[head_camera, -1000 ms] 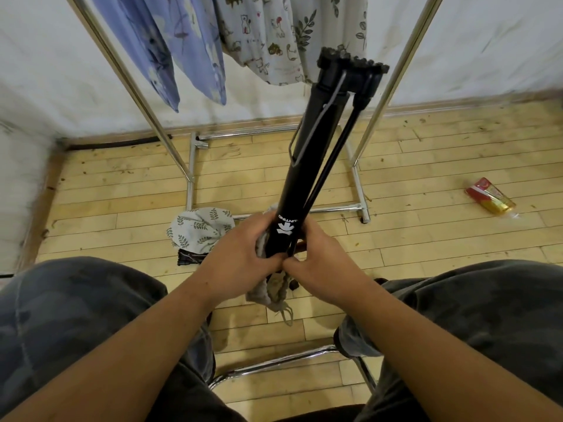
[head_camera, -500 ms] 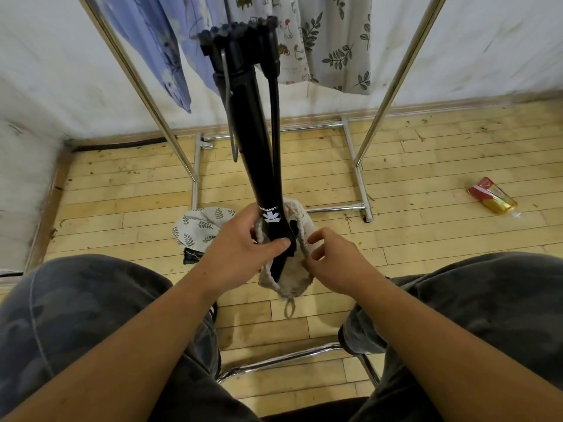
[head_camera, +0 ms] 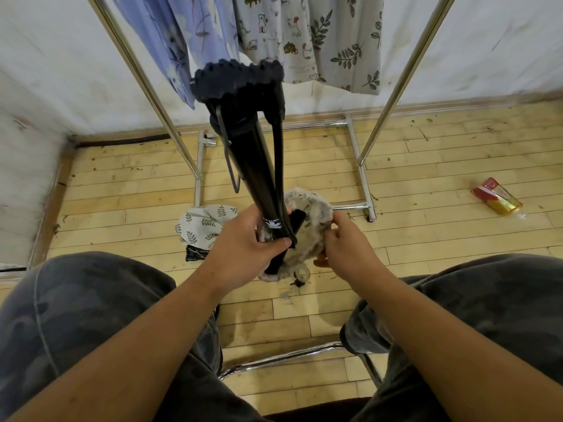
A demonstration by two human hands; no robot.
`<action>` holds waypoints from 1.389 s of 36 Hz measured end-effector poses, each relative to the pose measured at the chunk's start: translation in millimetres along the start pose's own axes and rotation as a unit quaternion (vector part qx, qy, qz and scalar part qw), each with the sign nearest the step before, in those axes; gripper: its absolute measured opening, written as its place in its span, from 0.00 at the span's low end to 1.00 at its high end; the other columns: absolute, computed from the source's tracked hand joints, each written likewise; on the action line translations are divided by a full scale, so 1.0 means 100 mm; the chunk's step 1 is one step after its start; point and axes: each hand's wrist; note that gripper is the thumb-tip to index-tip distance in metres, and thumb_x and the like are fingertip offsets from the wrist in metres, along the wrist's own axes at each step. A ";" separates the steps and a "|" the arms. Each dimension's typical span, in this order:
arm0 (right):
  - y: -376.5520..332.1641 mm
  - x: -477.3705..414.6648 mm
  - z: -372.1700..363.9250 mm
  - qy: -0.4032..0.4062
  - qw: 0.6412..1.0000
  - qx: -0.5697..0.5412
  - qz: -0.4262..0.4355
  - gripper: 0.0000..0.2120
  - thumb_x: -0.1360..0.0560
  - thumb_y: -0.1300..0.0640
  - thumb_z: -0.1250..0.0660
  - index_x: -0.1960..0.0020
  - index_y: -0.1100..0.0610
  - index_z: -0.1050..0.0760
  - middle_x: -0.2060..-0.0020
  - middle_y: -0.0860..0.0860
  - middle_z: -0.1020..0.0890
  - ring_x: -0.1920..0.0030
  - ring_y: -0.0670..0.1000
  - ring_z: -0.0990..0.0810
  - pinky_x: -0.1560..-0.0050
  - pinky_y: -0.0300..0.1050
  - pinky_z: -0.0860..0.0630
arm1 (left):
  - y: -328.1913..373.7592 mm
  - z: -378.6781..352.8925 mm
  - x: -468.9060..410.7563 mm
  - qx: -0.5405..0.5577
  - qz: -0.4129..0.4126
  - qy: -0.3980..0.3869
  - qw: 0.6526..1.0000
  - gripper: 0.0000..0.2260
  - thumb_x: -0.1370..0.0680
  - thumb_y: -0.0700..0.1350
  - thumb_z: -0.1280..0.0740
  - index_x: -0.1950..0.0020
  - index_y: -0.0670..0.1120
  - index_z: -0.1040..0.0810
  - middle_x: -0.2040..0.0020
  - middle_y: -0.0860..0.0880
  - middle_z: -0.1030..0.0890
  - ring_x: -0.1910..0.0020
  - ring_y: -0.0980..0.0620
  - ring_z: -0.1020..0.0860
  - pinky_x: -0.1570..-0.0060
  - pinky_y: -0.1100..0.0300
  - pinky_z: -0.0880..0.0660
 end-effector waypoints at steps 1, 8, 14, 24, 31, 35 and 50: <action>-0.02 0.00 0.00 0.001 1.000 -0.015 0.005 0.14 0.14 0.59 0.47 0.38 0.46 0.27 0.46 0.52 0.16 0.50 0.55 0.14 0.53 0.55 0.14 | 0.00 0.00 0.00 -0.010 -0.004 0.003 1.000 0.17 0.23 0.49 0.24 0.38 0.62 0.23 0.45 0.67 0.20 0.46 0.76 0.25 0.54 0.81 0.32; -0.06 0.01 0.00 -0.014 1.000 -0.006 0.019 0.11 0.15 0.57 0.43 0.42 0.48 0.23 0.48 0.51 0.15 0.55 0.53 0.12 0.54 0.58 0.14 | -0.05 -0.05 -0.05 -0.046 0.002 0.013 0.999 0.15 0.25 0.50 0.24 0.42 0.63 0.22 0.50 0.71 0.22 0.50 0.77 0.26 0.53 0.78 0.33; -0.11 0.06 -0.01 -0.054 0.995 0.000 0.081 0.10 0.16 0.56 0.40 0.42 0.48 0.20 0.54 0.56 0.13 0.53 0.60 0.13 0.52 0.63 0.15 | -0.09 -0.06 -0.08 -0.085 -0.001 0.026 0.996 0.15 0.26 0.52 0.24 0.43 0.63 0.23 0.54 0.68 0.22 0.52 0.65 0.22 0.52 0.71 0.27; -0.19 0.13 0.02 -0.037 0.990 -0.030 0.132 0.11 0.21 0.63 0.37 0.49 0.54 0.17 0.54 0.59 0.16 0.50 0.62 0.18 0.50 0.61 0.17 | -0.15 -0.08 -0.11 -0.140 -0.011 0.053 0.989 0.21 0.29 0.59 0.22 0.39 0.58 0.21 0.46 0.56 0.22 0.47 0.56 0.22 0.45 0.53 0.22; -0.23 0.16 0.03 -0.060 0.992 -0.062 0.093 0.13 0.18 0.62 0.43 0.48 0.59 0.20 0.54 0.58 0.17 0.59 0.49 0.20 0.59 0.43 0.22 | -0.17 -0.07 -0.12 -0.127 0.026 0.065 0.989 0.20 0.31 0.61 0.21 0.44 0.55 0.20 0.53 0.61 0.19 0.52 0.61 0.20 0.53 0.65 0.24; -0.22 0.16 0.04 -0.035 0.995 -0.044 0.083 0.12 0.16 0.59 0.46 0.50 0.64 0.27 0.62 0.55 0.24 0.62 0.50 0.27 0.64 0.44 0.30 | -0.12 -0.06 -0.10 -0.104 0.026 0.063 0.992 0.19 0.29 0.61 0.22 0.43 0.58 0.21 0.53 0.64 0.19 0.54 0.66 0.21 0.55 0.70 0.27; -0.27 0.26 -0.01 -0.113 0.967 0.008 0.228 0.29 0.23 0.51 0.25 0.25 0.43 0.29 0.33 0.43 0.20 0.34 0.45 0.21 0.36 0.51 0.19 | -0.03 -0.07 -0.03 -0.118 -0.019 0.015 0.993 0.14 0.30 0.66 0.34 0.48 0.63 0.22 0.54 0.60 0.17 0.55 0.61 0.19 0.54 0.51 0.19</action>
Point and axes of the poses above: each hand's wrist, its own x-axis away from the middle knuckle, its own z-axis out of the back of the hand, y = z × x
